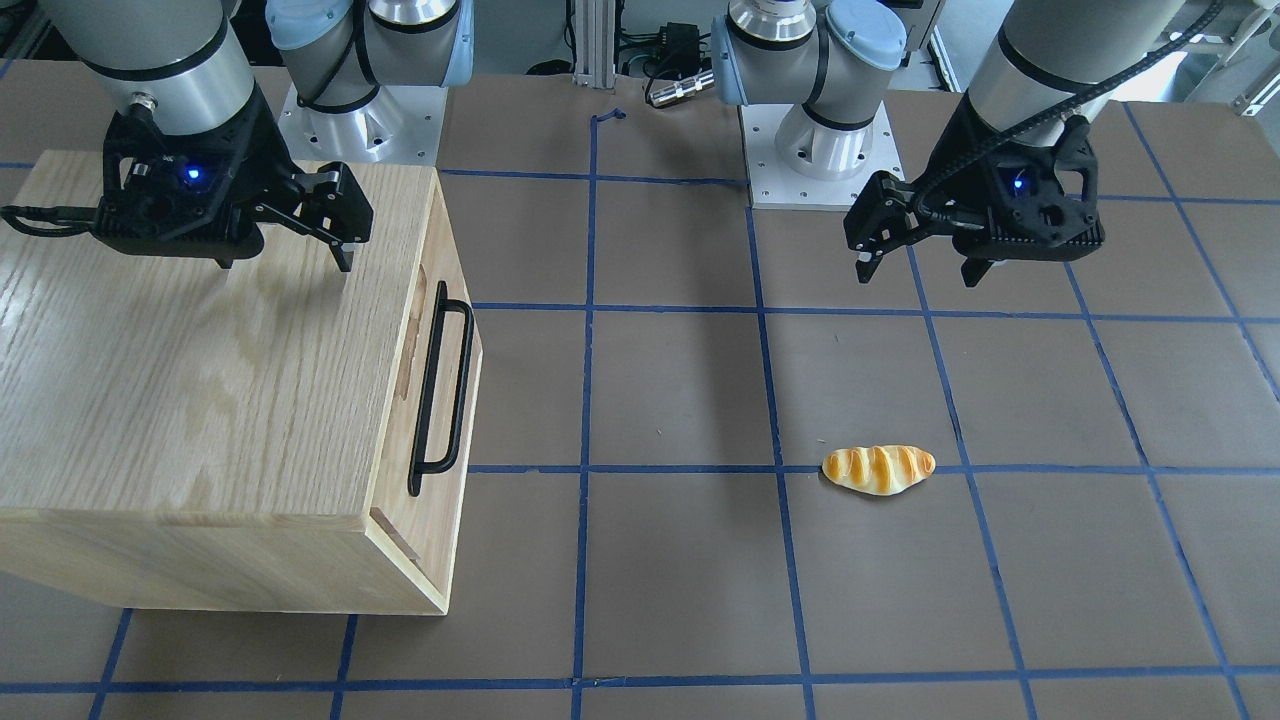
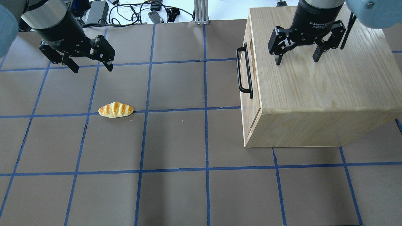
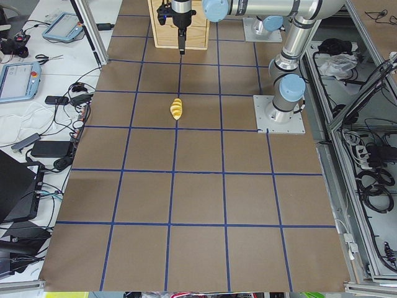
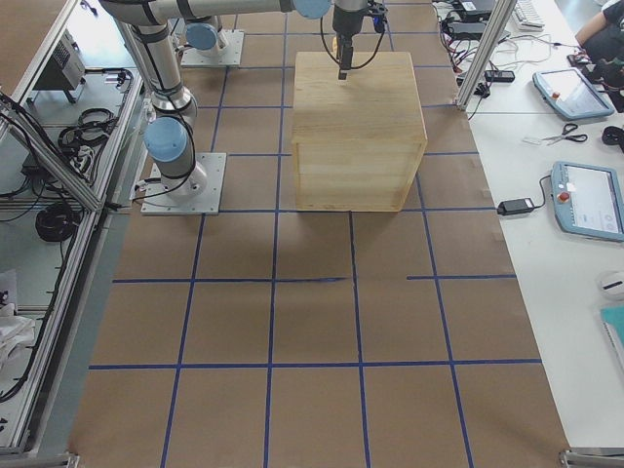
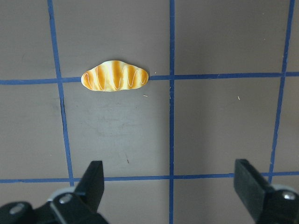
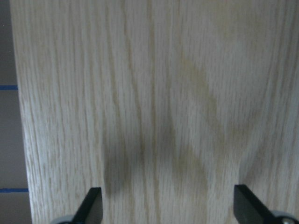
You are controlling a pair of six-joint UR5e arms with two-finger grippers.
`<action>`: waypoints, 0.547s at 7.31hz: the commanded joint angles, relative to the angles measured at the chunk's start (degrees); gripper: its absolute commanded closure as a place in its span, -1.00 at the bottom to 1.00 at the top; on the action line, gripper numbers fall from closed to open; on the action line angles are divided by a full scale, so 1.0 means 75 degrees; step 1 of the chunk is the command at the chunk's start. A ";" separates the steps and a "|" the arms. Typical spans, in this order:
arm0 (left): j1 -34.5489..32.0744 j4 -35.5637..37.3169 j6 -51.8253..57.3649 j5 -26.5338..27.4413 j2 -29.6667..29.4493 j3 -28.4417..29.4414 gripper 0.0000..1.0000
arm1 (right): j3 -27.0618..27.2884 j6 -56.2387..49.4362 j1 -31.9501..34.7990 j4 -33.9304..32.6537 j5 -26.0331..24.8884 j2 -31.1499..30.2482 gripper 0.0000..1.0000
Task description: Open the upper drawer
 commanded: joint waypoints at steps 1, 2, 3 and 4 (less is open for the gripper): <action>-0.0007 -0.0218 -0.0021 0.0018 0.0099 -0.0005 -1.00 | 0.0000 -0.0008 0.0000 0.0000 0.0000 0.0000 -1.00; 0.0005 -0.0231 -0.0021 0.0064 0.0111 -0.0016 -1.00 | 0.0000 0.0003 0.0000 0.0000 0.0000 0.0000 -1.00; 0.0051 -0.0324 -0.0021 0.0064 0.0053 -0.0016 -1.00 | 0.0000 0.0003 0.0000 0.0000 0.0000 0.0000 -1.00; 0.0052 -0.0348 -0.0021 0.0053 -0.0006 0.0076 -1.00 | 0.0011 0.0003 0.0000 0.0000 0.0000 0.0000 -1.00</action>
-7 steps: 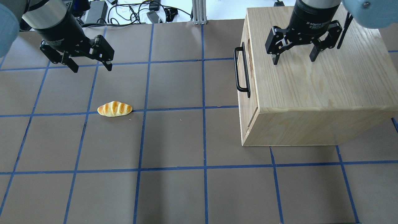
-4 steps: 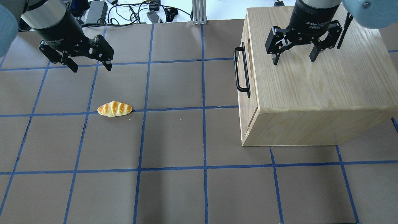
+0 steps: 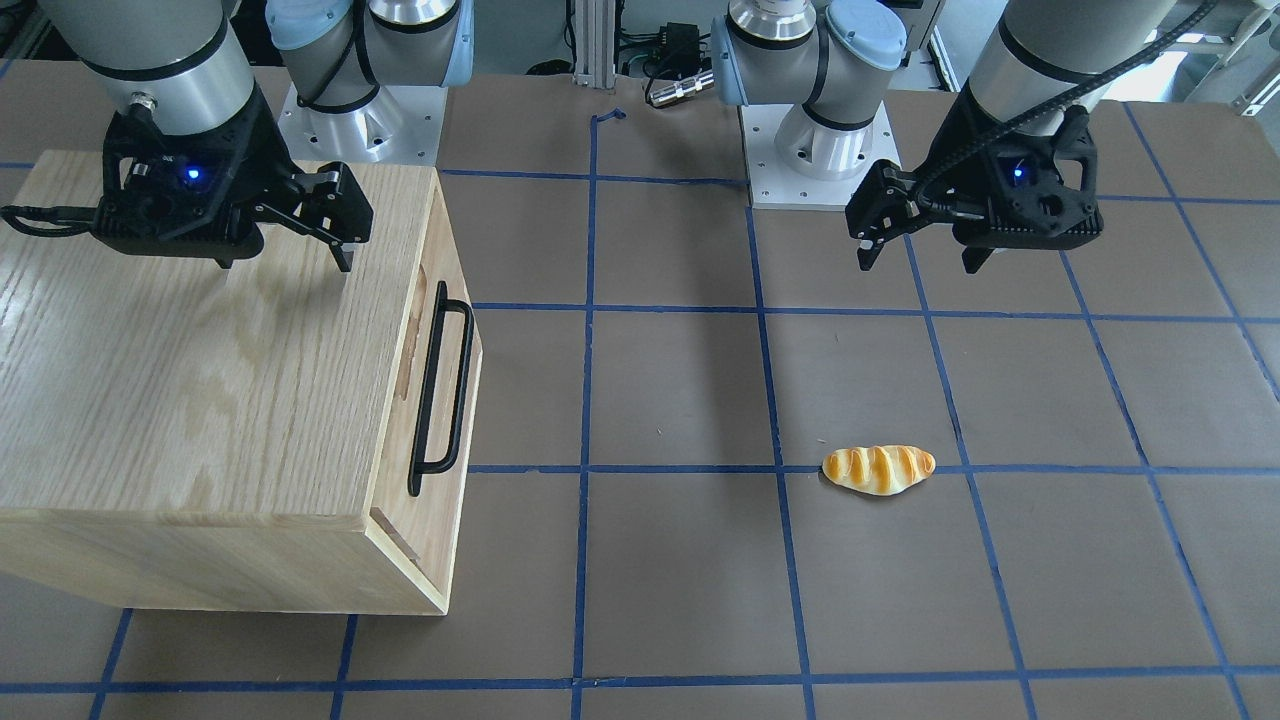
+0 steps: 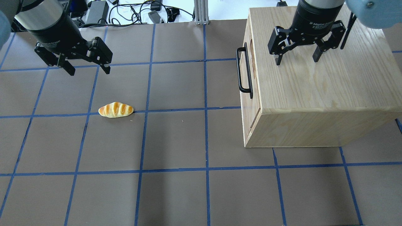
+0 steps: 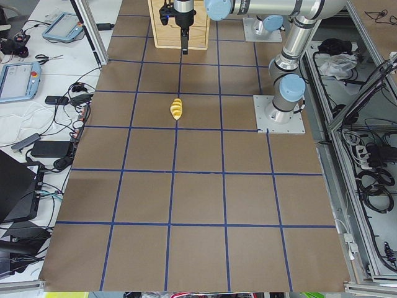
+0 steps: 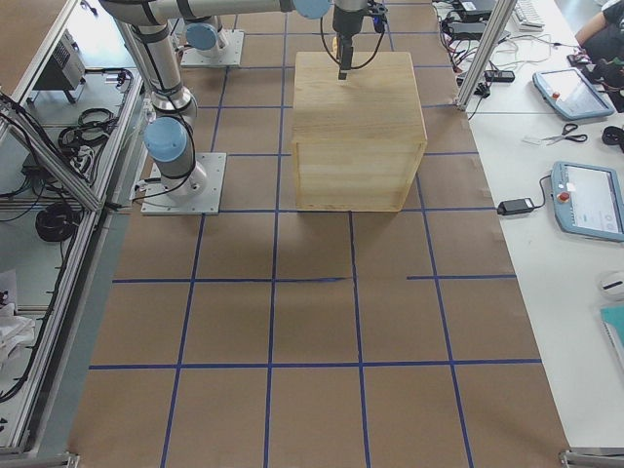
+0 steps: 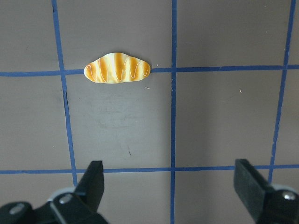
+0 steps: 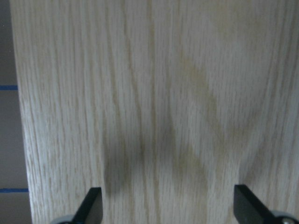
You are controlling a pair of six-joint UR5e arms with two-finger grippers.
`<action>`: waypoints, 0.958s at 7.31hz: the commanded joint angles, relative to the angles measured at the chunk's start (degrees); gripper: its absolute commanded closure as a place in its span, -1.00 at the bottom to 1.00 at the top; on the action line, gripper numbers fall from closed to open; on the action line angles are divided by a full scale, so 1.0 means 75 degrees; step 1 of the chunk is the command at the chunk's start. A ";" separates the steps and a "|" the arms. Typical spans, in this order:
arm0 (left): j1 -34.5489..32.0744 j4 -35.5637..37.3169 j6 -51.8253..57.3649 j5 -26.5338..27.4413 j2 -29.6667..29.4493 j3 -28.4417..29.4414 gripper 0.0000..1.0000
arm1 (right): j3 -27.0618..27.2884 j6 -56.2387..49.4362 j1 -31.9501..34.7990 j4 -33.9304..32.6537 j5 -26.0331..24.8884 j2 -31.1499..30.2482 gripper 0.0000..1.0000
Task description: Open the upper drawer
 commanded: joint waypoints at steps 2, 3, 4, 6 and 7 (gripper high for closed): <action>0.0018 -0.0036 -0.0117 -0.0084 -0.0212 0.0106 -1.00 | -0.0002 0.0001 0.0000 0.0000 0.0000 0.0000 -1.00; -0.0063 0.0045 -0.0211 -0.0120 -0.0295 0.0094 -1.00 | -0.0002 -0.0011 -0.0011 0.0000 0.0000 0.0000 -1.00; -0.0146 0.0382 -0.0130 -0.0109 -0.0342 0.0106 -1.00 | -0.0002 0.0001 0.0000 0.0000 0.0000 0.0000 -1.00; -0.0473 0.0690 -0.0234 -0.0120 -0.0447 0.0199 -1.00 | -0.0002 -0.0011 0.0000 0.0000 0.0000 0.0000 -1.00; -0.0660 0.0771 -0.0606 -0.0155 -0.0541 0.0292 -1.00 | 0.0010 0.0001 -0.0011 0.0000 0.0000 0.0000 -1.00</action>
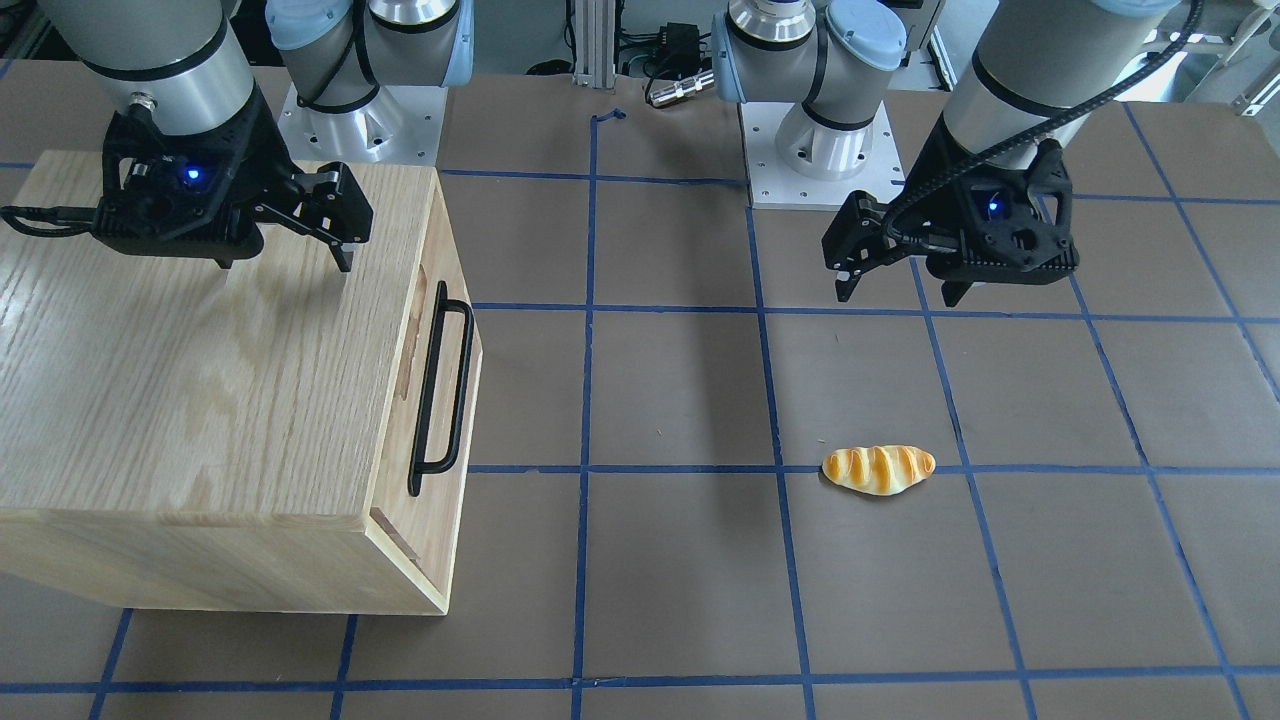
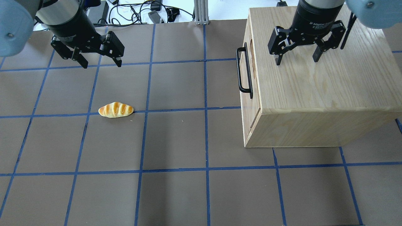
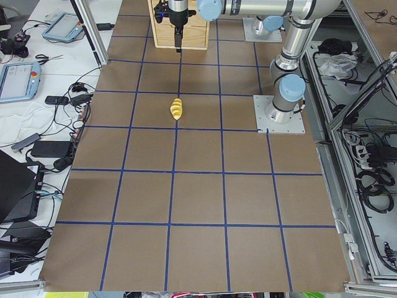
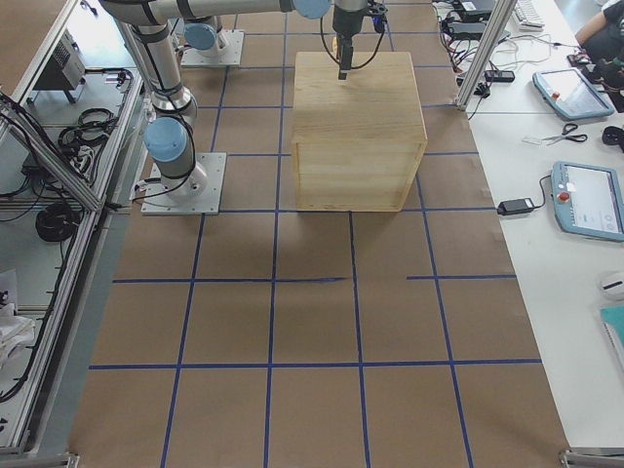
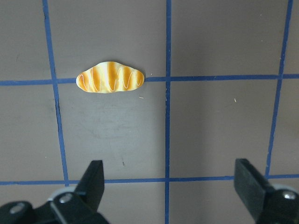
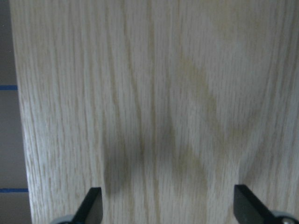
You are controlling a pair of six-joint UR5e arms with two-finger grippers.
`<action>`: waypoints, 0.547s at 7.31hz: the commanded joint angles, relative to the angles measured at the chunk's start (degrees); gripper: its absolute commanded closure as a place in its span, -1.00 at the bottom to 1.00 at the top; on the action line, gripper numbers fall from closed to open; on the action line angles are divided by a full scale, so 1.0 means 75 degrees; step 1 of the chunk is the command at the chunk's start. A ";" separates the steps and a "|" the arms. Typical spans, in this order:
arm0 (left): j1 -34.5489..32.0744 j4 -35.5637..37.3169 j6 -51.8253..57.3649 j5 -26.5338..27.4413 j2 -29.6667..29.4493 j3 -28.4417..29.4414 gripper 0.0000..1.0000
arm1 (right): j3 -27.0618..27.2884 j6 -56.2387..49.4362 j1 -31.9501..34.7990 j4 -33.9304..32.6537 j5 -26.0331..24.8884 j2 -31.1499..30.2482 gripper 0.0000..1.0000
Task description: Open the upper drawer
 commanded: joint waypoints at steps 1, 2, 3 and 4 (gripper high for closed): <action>-0.0519 0.0179 -0.0937 -0.0377 -0.0210 0.0198 -1.00 | -0.0002 -0.0003 0.0002 0.0000 0.0000 0.0000 -1.00; -0.0835 0.0481 -0.1384 -0.0462 -0.0362 0.0268 -1.00 | 0.0010 0.0008 0.0002 0.0000 0.0000 0.0000 -1.00; -0.1198 0.0821 -0.1853 -0.0915 -0.0526 0.0269 -1.00 | -0.0002 -0.0003 0.0002 0.0000 0.0000 0.0000 -1.00; -0.1550 0.1242 -0.2380 -0.1012 -0.0725 0.0269 -1.00 | -0.0002 0.0008 0.0002 0.0000 0.0000 0.0000 -1.00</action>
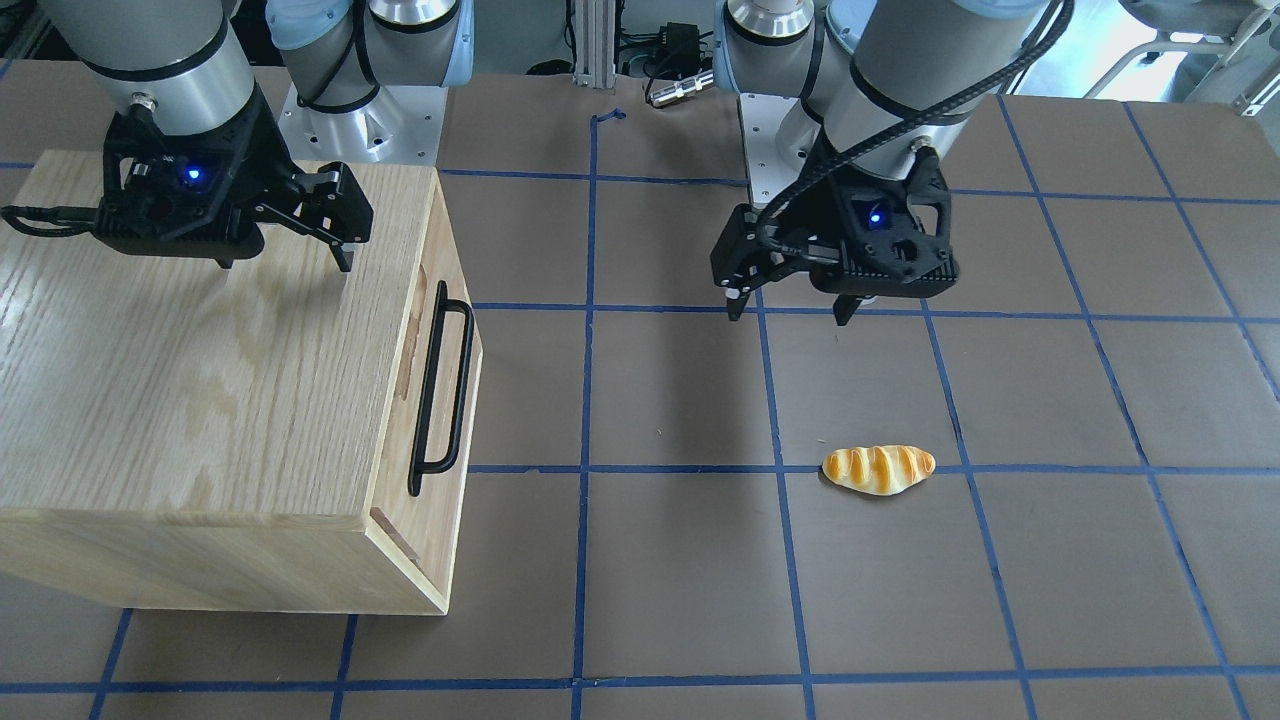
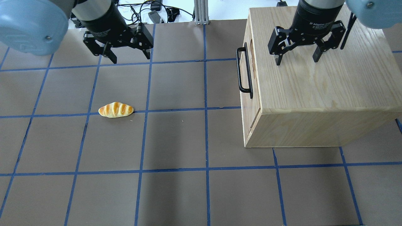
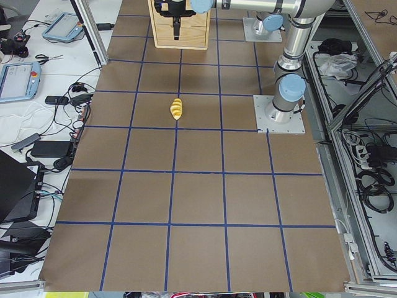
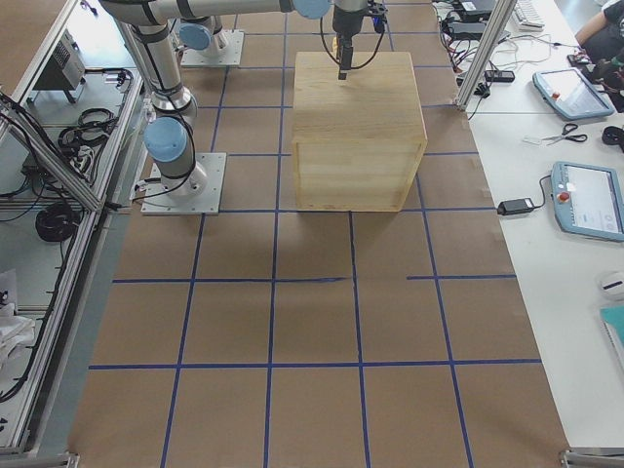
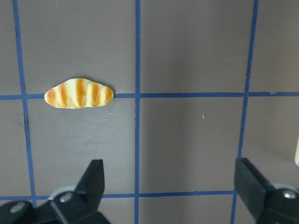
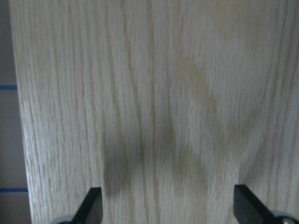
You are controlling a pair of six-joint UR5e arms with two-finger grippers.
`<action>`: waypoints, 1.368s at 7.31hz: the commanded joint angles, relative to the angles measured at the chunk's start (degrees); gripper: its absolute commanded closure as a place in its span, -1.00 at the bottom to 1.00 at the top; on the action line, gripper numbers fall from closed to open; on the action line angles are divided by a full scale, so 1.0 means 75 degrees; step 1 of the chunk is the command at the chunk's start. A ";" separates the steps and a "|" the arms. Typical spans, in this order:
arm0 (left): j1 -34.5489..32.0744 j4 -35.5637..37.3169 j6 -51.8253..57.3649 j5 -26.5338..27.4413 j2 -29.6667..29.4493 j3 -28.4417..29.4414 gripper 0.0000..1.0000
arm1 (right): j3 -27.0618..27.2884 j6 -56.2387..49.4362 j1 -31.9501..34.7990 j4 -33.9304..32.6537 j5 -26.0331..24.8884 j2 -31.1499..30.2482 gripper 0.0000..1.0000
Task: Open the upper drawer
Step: 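Reach the left gripper toward the black drawer handle on the cabinet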
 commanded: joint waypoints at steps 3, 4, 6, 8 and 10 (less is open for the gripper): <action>-0.1176 0.1476 -0.1427 -0.0711 -0.0820 0.0027 -1.00 | -0.0004 -0.0005 0.0000 0.0000 0.0000 0.0000 -1.00; -0.1317 0.1908 -0.1660 -0.0968 -0.1053 0.0027 -1.00 | -0.0004 0.0006 0.0000 0.0000 0.0000 0.0000 -1.00; -0.1622 0.2285 -0.1919 -0.1076 -0.1348 0.0027 -1.00 | -0.0004 0.0006 -0.0011 0.0000 0.0000 0.0000 -1.00; -0.1833 0.2485 -0.2048 -0.1088 -0.1500 0.0027 -1.00 | -0.0004 0.0006 0.0000 0.0000 0.0000 0.0000 -1.00; -0.1997 0.2556 -0.2131 -0.1088 -0.1699 0.0027 -1.00 | -0.0004 -0.0005 0.0000 0.0000 0.0000 0.0000 -1.00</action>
